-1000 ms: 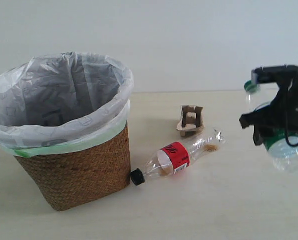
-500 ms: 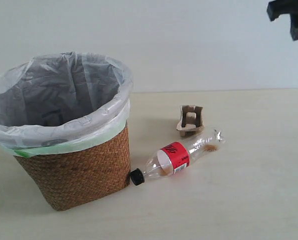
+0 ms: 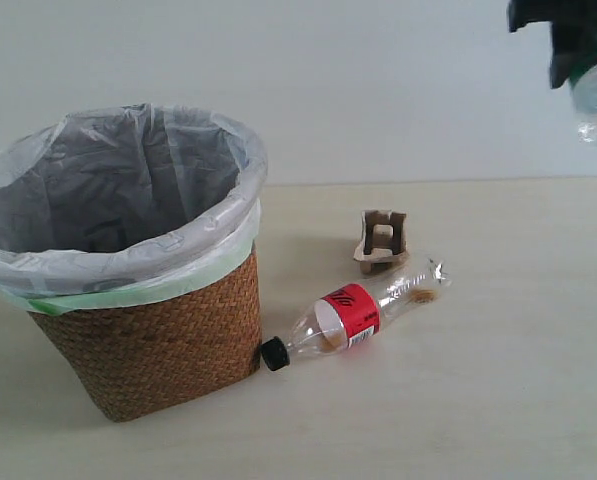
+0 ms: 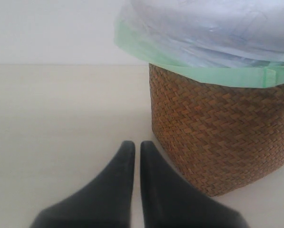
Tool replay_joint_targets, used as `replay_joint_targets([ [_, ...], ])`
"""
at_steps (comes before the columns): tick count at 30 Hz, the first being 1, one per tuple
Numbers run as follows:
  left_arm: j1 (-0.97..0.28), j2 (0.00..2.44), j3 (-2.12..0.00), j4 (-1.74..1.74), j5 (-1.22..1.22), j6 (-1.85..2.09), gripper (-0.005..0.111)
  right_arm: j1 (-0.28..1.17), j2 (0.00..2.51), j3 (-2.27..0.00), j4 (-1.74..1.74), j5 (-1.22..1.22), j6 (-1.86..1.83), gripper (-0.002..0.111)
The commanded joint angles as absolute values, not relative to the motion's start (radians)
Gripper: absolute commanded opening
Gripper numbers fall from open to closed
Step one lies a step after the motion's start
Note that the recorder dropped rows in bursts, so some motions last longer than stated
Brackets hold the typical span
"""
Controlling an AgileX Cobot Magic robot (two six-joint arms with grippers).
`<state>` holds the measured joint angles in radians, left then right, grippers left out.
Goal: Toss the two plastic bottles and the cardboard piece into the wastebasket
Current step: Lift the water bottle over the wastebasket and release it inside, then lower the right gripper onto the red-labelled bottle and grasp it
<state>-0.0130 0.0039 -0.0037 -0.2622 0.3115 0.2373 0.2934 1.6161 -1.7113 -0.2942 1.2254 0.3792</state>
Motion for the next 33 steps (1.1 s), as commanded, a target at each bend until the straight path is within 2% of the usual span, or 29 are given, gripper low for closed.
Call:
replay_joint_targets([
  [1, -0.021, 0.000, 0.000, -0.265, 0.307, 0.240, 0.004, 0.388, 1.649, -1.722, -0.020, 1.152, 0.359, 0.000],
  [3, -0.021, 0.000, 0.000, -0.265, 0.307, 0.240, 0.004, 0.452, 1.659, -1.740, 0.183, 1.026, 0.272, 0.004],
  [4, -0.021, 0.000, 0.000, -0.265, 0.307, 0.240, 0.004, 0.478, 1.662, -1.750, 0.281, 0.967, 0.233, 0.009],
  [5, -0.021, 0.000, 0.000, -0.265, 0.307, 0.240, 0.004, 0.506, 1.669, -1.766, 0.397, 0.916, 0.193, 0.019],
  [7, -0.021, 0.000, 0.000, -0.265, 0.307, 0.240, 0.004, 0.561, 1.687, -1.799, 0.597, 0.831, 0.132, 0.049],
  [9, -0.021, 0.000, 0.000, -0.265, 0.307, 0.240, 0.004, 0.607, 1.713, -1.840, 0.645, 0.774, 0.095, 0.095],
  [10, -0.021, 0.000, 0.000, -0.265, 0.307, 0.240, 0.004, 0.621, 1.730, -1.858, 0.639, 0.772, 0.095, 0.104],
  [15, -0.021, 0.000, 0.000, -0.265, 0.307, 0.240, 0.004, 0.648, 1.788, -1.925, 0.632, 0.811, 0.126, 0.093],
  [21, -0.021, 0.000, 0.000, -0.265, 0.307, 0.240, 0.004, 0.648, 1.791, -1.927, 0.471, 0.886, 0.174, 0.093],
  [29, -0.021, 0.000, 0.000, -0.265, 0.307, 0.240, 0.004, 0.648, 1.791, -1.927, 0.101, 1.211, 0.290, 0.093],
  [33, -0.021, 0.000, 0.000, -0.265, 0.307, 0.240, 0.004, 0.648, 1.781, -1.902, -0.120, 1.221, 0.342, 0.093],
])
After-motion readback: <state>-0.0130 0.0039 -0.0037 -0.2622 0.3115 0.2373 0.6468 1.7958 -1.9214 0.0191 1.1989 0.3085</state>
